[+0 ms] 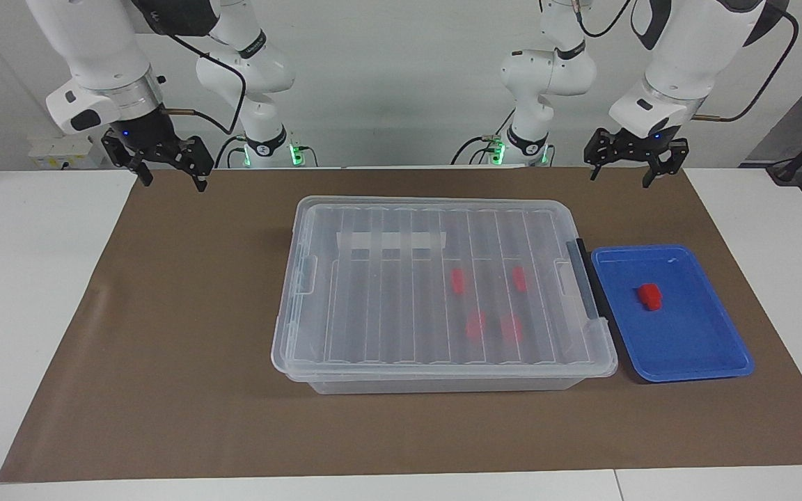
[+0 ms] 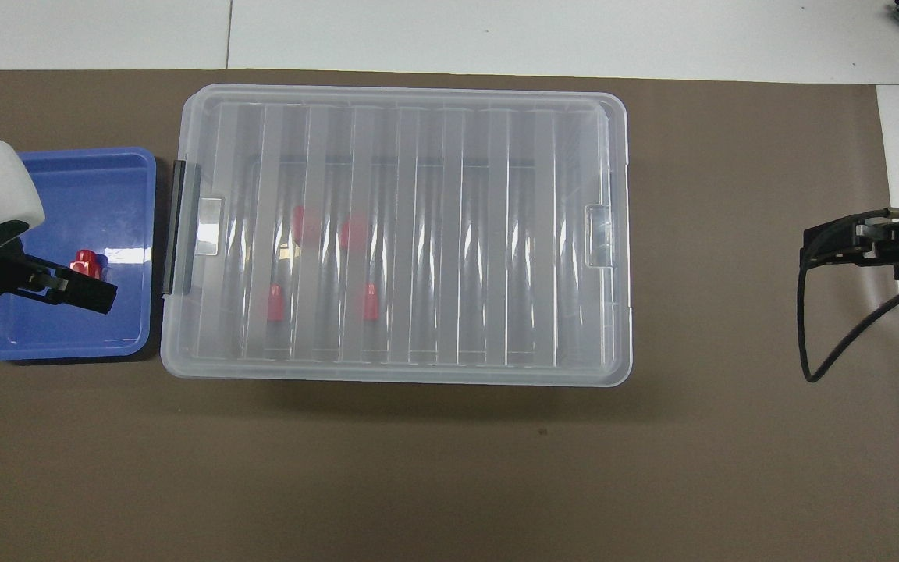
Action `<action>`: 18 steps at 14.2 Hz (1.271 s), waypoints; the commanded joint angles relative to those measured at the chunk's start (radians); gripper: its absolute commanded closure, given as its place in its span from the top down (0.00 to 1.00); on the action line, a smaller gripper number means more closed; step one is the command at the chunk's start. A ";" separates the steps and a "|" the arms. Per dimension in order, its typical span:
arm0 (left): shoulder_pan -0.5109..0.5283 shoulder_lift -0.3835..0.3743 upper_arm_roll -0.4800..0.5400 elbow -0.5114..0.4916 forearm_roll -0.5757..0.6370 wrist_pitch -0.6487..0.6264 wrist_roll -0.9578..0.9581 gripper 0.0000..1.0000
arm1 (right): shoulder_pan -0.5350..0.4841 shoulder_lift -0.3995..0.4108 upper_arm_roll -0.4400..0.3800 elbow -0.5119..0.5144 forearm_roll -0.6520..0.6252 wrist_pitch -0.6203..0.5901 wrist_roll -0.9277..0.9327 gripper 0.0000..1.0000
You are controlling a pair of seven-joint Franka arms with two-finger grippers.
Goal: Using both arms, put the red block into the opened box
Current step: 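Move the right gripper to the edge of the clear lid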
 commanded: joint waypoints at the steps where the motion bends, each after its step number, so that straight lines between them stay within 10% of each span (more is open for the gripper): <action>1: 0.022 -0.018 -0.018 -0.013 -0.002 0.000 -0.002 1.00 | -0.001 -0.012 0.004 -0.021 -0.014 0.019 -0.003 1.00; 18: 0.101 -0.018 -0.101 -0.021 -0.002 0.016 -0.004 1.00 | 0.005 0.044 0.159 -0.243 -0.014 0.405 0.192 1.00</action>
